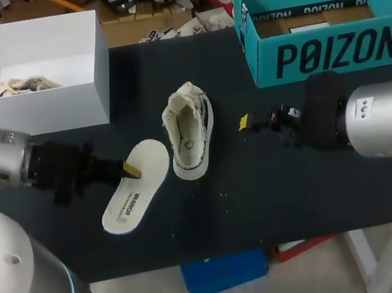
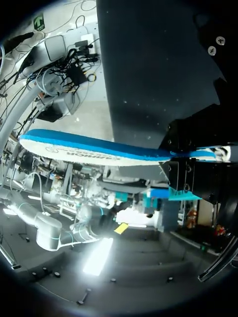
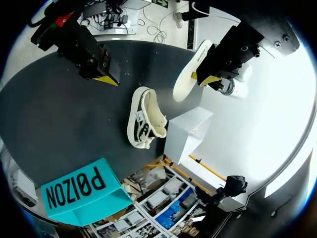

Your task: Take the shoe out of the shoebox, open the shoe tongue, remove and reinsert the insole, then place the shoe into the shoebox

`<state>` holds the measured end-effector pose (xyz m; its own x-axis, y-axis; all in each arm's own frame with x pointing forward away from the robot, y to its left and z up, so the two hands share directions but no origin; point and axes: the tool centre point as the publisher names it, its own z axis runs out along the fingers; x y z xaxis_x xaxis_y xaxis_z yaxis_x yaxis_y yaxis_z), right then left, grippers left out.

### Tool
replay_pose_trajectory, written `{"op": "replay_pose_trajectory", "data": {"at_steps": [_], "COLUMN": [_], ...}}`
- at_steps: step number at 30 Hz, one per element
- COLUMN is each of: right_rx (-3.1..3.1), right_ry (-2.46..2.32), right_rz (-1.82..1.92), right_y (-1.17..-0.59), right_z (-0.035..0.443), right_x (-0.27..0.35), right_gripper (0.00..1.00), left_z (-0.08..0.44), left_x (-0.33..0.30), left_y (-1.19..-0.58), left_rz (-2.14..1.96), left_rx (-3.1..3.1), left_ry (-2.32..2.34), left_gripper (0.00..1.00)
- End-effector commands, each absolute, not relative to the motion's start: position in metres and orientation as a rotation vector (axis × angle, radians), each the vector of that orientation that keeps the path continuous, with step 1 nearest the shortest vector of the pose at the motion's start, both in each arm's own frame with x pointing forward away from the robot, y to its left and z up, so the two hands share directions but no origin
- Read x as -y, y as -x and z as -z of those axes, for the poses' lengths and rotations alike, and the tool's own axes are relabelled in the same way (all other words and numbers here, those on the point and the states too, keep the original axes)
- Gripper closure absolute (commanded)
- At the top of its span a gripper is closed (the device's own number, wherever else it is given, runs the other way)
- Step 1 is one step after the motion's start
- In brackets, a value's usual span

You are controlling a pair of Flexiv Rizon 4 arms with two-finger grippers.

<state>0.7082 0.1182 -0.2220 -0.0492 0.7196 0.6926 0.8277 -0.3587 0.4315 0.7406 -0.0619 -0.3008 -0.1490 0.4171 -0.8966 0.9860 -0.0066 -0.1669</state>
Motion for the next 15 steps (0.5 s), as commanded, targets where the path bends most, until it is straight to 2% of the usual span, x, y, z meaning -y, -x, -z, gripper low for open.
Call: {"op": "replay_pose_trajectory", "data": {"at_steps": [1, 15], "right_rx": [1.710, 1.710], "right_ry": [2.120, 2.120], "right_rz": [1.373, 1.373], "right_y": [-0.706, -0.706], "right_z": [0.222, 0.222], "right_x": [-0.123, -0.123], "right_gripper": [0.00, 0.00], "left_z": [0.292, 0.290], "left_x": [0.074, 0.091], "left_y": [-0.748, -0.752], "left_rz": [1.067, 0.959], "left_rx": [-1.734, -1.802], "left_ry": [-1.539, -1.582], "left_gripper": [1.00, 1.00]}}
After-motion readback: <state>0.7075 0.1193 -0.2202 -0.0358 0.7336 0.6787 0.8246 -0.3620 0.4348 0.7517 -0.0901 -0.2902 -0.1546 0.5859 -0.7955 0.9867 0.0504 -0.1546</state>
